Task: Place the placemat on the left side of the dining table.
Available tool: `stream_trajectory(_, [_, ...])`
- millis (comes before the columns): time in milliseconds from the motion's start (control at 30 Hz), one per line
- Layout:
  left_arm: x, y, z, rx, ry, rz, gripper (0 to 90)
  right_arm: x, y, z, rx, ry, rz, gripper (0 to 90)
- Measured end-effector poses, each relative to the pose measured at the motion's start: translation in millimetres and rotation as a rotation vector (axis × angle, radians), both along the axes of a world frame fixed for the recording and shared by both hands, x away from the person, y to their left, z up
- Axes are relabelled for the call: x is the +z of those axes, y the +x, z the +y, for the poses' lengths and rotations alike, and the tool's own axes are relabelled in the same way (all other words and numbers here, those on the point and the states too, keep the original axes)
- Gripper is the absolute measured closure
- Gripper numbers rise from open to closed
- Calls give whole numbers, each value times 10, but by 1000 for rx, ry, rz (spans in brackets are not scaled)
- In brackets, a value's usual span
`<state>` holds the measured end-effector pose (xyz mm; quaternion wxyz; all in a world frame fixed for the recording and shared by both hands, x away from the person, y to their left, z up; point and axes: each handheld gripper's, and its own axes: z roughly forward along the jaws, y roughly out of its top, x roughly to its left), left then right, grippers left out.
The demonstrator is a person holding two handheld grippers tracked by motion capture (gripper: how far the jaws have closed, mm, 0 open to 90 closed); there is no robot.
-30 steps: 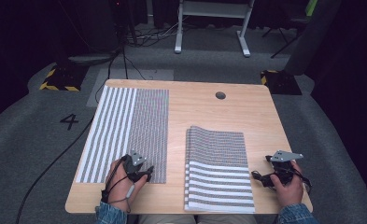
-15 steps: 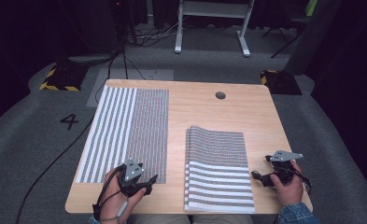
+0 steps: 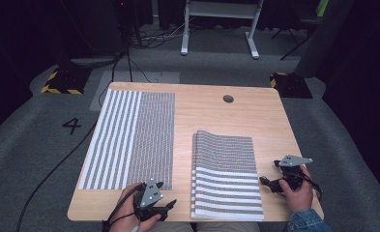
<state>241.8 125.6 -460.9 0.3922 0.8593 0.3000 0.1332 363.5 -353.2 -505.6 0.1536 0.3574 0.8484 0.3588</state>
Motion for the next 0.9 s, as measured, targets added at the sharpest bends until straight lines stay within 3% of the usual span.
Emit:
stream_trajectory(167, [-108,-3,-131,-57,6,23,306,2,7,5,1,1,1,3])
stream_trajectory(267, [-173,15,-172,-64,25,37,305,0,9,13,-3,6,3,4])
stream_trajectory(333, [-222,18,-192,-50,65,64,308,0,9,13,-3,6,3,3])
stream_trajectory(433, [-294,66,-218,-62,77,51,314,0,9,13,-3,6,3,4])
stream_trajectory(467, [-316,61,-227,-50,69,74,314,1,9,13,-3,6,3,3])
stream_trajectory(500, [-336,82,-229,-49,71,60,312,0,9,13,-3,6,3,3])
stream_trajectory(600, [-401,89,-248,-16,54,74,305,1,9,13,-3,6,3,3])
stream_trajectory(667, [-443,102,-279,-7,12,63,284,4,10,12,-1,3,5,3])
stream_trajectory(800, [-478,92,-319,32,-10,33,259,3,12,15,-2,4,5,3])
stream_trajectory(900, [-561,101,-342,26,-76,5,222,3,12,15,-2,3,4,4])
